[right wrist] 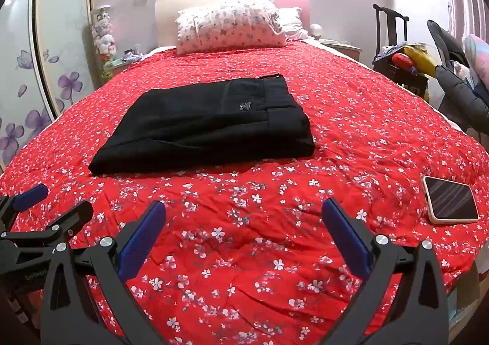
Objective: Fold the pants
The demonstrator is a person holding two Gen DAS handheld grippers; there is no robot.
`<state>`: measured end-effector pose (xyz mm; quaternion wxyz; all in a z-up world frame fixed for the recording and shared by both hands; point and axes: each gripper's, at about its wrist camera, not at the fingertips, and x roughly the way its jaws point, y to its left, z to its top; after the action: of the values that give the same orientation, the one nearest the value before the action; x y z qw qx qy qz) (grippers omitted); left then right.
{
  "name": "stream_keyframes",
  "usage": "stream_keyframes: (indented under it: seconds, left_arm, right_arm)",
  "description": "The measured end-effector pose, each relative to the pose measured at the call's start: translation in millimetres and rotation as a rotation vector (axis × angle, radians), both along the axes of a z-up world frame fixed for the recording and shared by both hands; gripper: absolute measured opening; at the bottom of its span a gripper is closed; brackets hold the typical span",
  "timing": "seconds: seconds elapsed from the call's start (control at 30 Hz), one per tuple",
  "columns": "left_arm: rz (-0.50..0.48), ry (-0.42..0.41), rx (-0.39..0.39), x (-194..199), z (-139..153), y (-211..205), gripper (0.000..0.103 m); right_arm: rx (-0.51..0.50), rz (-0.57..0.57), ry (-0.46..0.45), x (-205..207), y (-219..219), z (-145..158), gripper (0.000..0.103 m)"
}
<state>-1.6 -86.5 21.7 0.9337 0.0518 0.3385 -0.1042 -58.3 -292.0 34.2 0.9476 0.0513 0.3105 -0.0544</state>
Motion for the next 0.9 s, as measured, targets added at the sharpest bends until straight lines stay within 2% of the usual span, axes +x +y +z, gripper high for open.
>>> stream_keyframes:
  seconds: [0.9]
  left_arm:
    - [0.000,-0.006,-0.002,-1.2,0.8,1.6,0.101]
  right_arm:
    - [0.001,0.001,0.005,0.5,-0.1,-1.8,0.102]
